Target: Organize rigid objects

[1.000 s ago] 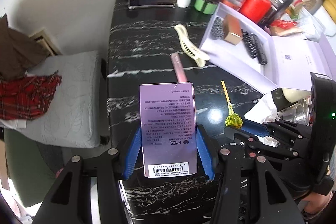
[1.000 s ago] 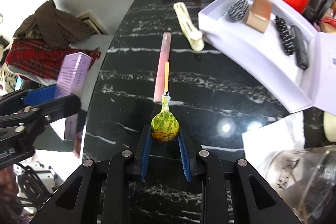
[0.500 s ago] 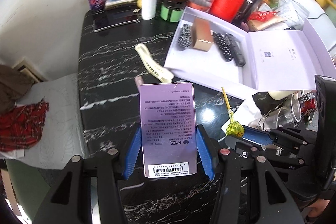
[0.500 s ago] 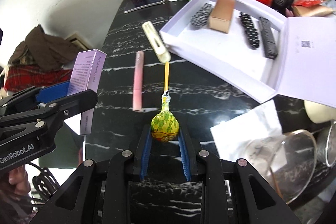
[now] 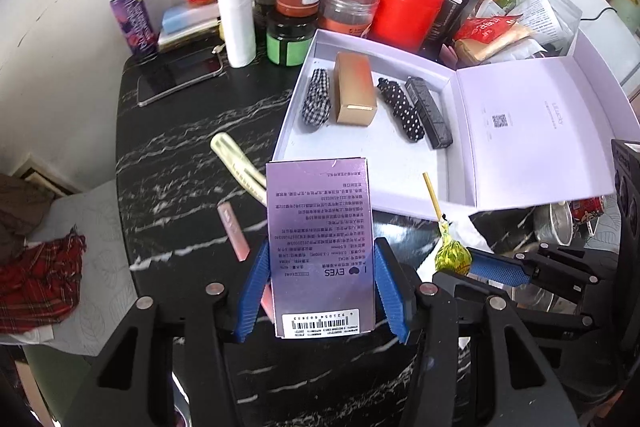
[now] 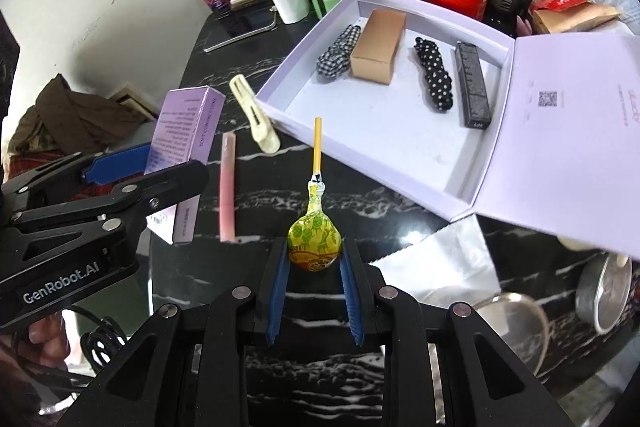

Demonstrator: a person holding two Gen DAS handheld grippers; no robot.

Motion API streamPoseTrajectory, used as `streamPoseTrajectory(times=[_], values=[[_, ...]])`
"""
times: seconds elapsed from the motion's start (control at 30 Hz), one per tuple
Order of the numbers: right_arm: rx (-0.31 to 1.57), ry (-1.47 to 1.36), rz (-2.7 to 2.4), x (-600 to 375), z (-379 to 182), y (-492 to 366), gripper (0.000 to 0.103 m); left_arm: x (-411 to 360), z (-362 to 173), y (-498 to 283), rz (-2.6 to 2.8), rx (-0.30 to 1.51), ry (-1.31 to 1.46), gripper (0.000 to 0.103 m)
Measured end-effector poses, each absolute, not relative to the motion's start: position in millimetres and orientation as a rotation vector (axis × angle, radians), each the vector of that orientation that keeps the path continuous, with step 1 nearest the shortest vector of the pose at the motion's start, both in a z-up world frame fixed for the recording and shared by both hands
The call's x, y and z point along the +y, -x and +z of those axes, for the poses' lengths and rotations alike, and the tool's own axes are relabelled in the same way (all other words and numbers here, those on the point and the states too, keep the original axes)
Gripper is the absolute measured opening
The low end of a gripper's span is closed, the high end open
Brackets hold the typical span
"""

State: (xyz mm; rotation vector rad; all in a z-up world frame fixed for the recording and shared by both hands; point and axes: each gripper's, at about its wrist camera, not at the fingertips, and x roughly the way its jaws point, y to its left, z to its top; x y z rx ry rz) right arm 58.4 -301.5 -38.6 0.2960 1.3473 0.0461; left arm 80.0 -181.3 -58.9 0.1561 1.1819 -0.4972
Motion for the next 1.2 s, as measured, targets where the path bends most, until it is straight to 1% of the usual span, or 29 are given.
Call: streamPoseTrajectory(times=[0.83, 1.07, 1.2], values=[[1.241, -0.293, -0.028, -377.3, -14.7, -124.1, 0.026, -258.5, -27.7, -153.9, -0.559, 1.055, -0.227, 0.051], [1.233, -0.313, -0.068, -399.4, -21.6, -142.3, 0.026, -278.1, -35.9, -175.0, -0.566, 1.045, -0.257, 0.051], [1.236, -0.316, -0.087, -405.9, -32.0, -148.9, 0.026, -287.0, -55.1, -183.1, -0.578, 1.058, -0.279, 0.051]])
